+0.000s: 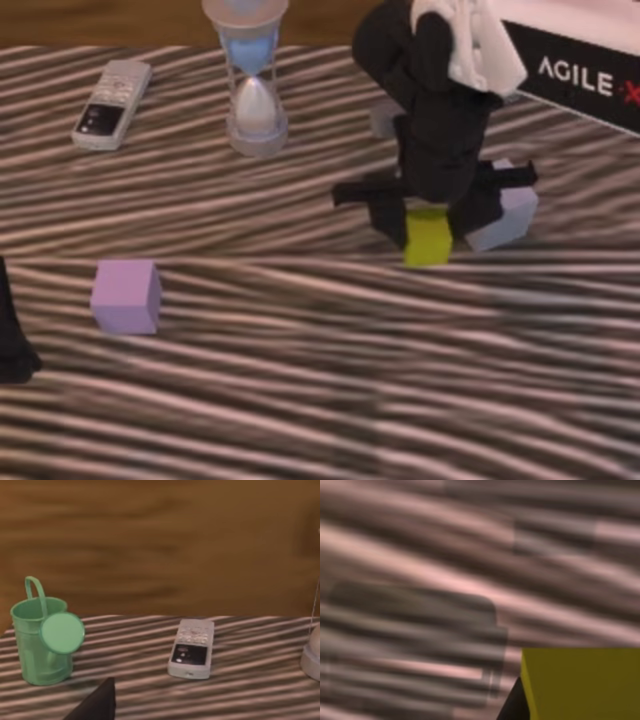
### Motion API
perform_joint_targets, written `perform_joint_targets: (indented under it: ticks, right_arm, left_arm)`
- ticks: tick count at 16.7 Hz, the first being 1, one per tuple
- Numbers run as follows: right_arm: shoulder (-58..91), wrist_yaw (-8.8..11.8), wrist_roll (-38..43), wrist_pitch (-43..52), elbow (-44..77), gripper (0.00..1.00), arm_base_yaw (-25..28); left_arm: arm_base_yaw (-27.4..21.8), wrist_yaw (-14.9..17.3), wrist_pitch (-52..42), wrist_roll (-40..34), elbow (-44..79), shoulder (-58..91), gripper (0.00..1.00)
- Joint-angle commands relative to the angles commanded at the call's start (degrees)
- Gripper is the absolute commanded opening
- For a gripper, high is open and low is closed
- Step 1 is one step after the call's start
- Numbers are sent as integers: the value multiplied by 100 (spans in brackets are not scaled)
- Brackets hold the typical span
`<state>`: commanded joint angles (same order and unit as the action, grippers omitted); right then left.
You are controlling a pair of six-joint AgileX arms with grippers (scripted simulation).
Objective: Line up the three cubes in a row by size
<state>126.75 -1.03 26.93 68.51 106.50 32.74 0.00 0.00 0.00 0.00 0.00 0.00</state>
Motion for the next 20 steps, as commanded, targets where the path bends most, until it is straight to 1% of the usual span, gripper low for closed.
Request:
perform_joint_targets:
  ticks: [3,6,14,20]
  right_arm:
    - [-753,-5,438,-327,-1225,0,126]
    - [-1323,-11,767,-587,-1954,0,227]
    - [-1441,-12,872,-753,-2198,0,227]
    - [-1028,-16,892,-1956,-2932,0,262]
  left_arm:
    - [0,0,0,0,0,0,100]
    - [0,0,0,0,0,0,100]
    - [0,0,0,0,0,0,100]
    - [0,0,0,0,0,0,100]
